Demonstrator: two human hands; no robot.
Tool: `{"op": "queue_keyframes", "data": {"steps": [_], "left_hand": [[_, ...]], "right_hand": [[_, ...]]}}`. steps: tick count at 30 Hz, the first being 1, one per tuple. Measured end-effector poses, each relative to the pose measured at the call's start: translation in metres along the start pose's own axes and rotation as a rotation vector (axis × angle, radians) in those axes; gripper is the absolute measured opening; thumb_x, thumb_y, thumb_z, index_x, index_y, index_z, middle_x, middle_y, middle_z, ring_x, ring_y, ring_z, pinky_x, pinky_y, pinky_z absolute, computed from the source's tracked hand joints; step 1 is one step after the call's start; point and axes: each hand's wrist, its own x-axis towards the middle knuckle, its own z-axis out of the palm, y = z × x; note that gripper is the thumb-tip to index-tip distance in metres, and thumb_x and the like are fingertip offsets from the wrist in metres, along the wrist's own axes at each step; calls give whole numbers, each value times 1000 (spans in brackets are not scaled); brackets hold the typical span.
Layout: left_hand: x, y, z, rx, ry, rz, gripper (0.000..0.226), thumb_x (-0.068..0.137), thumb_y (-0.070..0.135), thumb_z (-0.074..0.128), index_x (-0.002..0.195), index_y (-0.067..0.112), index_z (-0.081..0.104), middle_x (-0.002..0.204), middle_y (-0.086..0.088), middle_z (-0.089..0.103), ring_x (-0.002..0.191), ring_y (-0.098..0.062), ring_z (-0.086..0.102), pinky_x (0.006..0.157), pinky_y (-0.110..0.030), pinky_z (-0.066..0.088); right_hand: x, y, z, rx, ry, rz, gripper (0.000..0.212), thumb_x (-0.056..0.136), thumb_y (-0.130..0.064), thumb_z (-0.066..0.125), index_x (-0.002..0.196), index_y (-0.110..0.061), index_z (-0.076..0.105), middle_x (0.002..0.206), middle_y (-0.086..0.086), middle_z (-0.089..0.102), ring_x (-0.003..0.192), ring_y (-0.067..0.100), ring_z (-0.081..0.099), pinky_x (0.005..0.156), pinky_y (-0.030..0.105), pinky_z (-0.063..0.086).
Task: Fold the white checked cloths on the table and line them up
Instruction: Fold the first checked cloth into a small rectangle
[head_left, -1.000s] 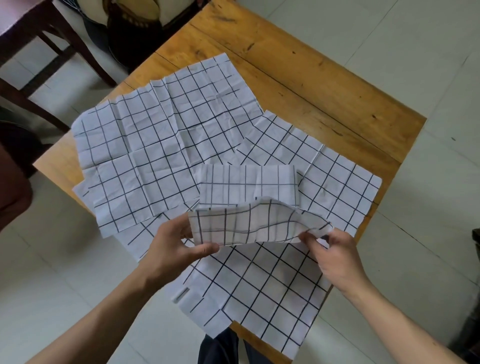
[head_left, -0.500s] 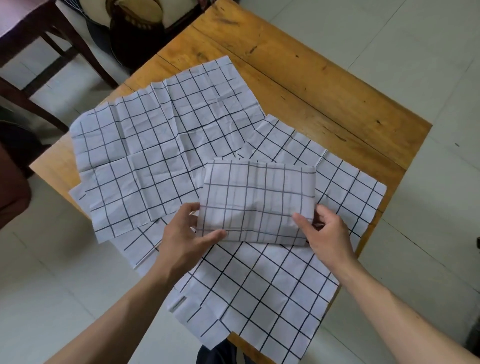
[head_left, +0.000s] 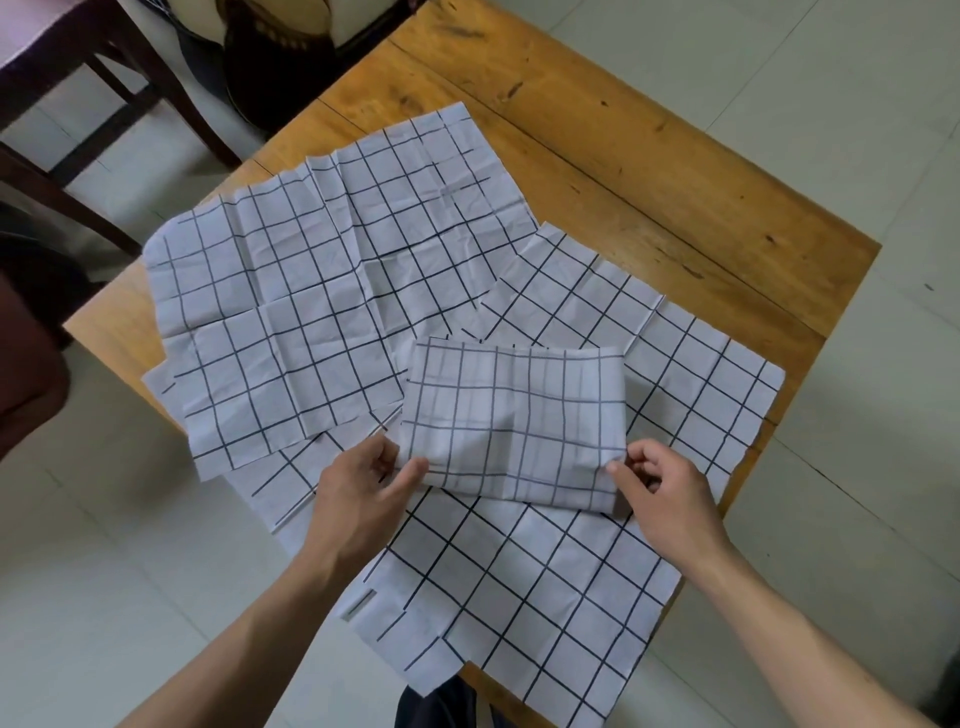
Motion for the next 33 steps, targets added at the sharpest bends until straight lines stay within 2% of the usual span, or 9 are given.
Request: {"op": "queue_keyframes", "data": {"steps": [2, 5, 8, 11, 16, 18, 24, 30, 33], "left_hand": [[-1, -2, -1, 27, -24, 6, 42, 84, 41, 76, 68, 12, 50, 58, 2, 43, 52, -13, 37, 52, -32, 35], [-2, -6, -3, 107, -38, 24, 53, 79, 50, 77, 65, 7, 49, 60, -6, 47, 56, -16, 44, 56, -36, 43], [-1, -3, -3, 103, -14, 1, 58, 88, 53, 67, 65, 3, 49, 59, -1, 43, 56, -17, 43, 56, -40, 44], [3, 2, -1, 93, 25, -47, 47, 95, 40, 63, 65, 3, 54, 54, 3, 44, 51, -13, 39, 53, -33, 36], [11, 7, 2, 113, 52, -72, 34, 94, 31, 66, 71, 7, 64, 60, -4, 59, 53, -15, 49, 53, -30, 43], [11, 7, 2, 137, 62, -71, 31, 94, 29, 67, 70, 9, 65, 62, -5, 62, 53, -14, 51, 52, -28, 44], [9, 4, 6, 185, 128, -49, 34, 93, 26, 68, 66, 8, 58, 56, -1, 55, 50, -15, 48, 50, -27, 42], [10, 4, 10, 225, 153, -25, 33, 92, 23, 68, 64, 12, 57, 56, 0, 54, 51, -16, 48, 50, -27, 41], [9, 5, 10, 266, 157, 4, 31, 92, 22, 68, 65, 12, 57, 57, 0, 55, 53, -17, 49, 51, -30, 43]], "right_hand": [[1, -1, -1, -52, -17, -11, 19, 96, -27, 62, 79, -19, 58, 64, -5, 59, 54, 1, 49, 47, 14, 38], [1, -4, -2, -118, -44, -12, 21, 96, -28, 62, 77, -21, 56, 68, -3, 62, 58, 2, 54, 47, 14, 41], [1, -8, -1, -165, -33, 2, 23, 96, -28, 63, 75, -22, 55, 69, -4, 63, 62, 7, 57, 48, 14, 43], [0, -11, -1, -185, -18, 19, 23, 95, -27, 63, 75, -20, 55, 70, -4, 63, 65, 10, 58, 47, 12, 42], [2, -13, -1, -233, -10, 60, 24, 93, -26, 66, 73, -16, 57, 67, 1, 64, 61, 15, 58, 43, 15, 39], [5, -15, -1, -261, -18, 76, 24, 92, -26, 68, 72, -15, 58, 65, 3, 64, 60, 16, 59, 46, 20, 42], [8, -23, 2, -334, -22, 90, 23, 92, -23, 67, 73, -14, 59, 62, 0, 61, 54, 11, 55, 46, 19, 38], [9, -20, 12, -381, 42, 83, 21, 91, -22, 65, 72, -16, 58, 60, -2, 61, 64, 15, 59, 50, 24, 40], [8, -19, 15, -404, 65, 55, 19, 91, -21, 65, 73, -18, 58, 61, -4, 60, 63, 11, 58, 48, 23, 38]]}}
